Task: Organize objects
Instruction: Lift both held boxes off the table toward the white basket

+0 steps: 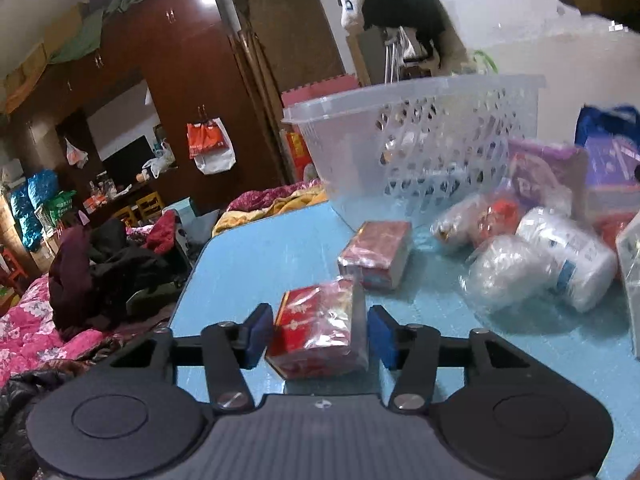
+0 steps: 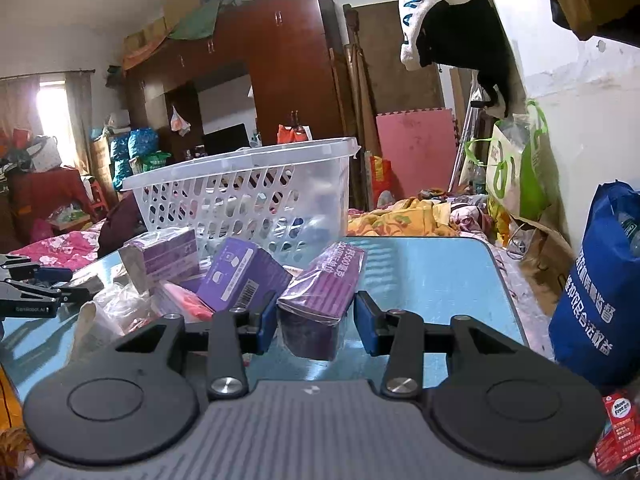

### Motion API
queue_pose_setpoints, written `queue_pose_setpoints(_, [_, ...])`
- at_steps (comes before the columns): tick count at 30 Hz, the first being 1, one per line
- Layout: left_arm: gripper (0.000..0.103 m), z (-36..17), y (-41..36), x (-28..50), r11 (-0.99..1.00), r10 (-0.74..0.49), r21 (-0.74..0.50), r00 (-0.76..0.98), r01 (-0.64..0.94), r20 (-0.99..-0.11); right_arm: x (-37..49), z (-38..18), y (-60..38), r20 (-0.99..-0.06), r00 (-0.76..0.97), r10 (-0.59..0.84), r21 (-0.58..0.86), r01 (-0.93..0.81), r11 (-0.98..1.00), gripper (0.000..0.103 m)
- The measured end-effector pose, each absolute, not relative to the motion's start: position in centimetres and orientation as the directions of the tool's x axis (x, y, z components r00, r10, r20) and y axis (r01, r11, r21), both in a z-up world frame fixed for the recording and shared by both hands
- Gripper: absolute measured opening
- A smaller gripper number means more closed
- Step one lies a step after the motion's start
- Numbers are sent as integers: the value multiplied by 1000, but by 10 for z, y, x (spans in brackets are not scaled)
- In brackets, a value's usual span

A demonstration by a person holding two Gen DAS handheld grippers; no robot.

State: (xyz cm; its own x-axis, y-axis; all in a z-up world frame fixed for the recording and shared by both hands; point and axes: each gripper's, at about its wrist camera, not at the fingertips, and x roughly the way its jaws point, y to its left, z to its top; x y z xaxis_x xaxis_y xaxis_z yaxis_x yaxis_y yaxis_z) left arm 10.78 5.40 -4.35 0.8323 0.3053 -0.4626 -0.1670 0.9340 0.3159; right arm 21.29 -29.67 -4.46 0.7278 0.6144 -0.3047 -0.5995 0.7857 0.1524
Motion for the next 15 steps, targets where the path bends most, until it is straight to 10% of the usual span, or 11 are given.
queue_pose_setpoints(3, [54, -45, 51, 109, 922, 334, 342, 818, -181, -469, 213, -45, -297, -305, 727, 616, 152, -601, 785, 45])
queue_pose_setpoints(5, [32, -44, 56, 107, 947, 279, 285, 823, -150, -495, 213, -45, -298, -302, 726, 618, 158, -602, 783, 45])
queue_pose_setpoints(15, [30, -38, 71, 91, 972, 225, 159, 881, -173, -415, 212, -45, -299, -293, 728, 620, 160, -602, 782, 45])
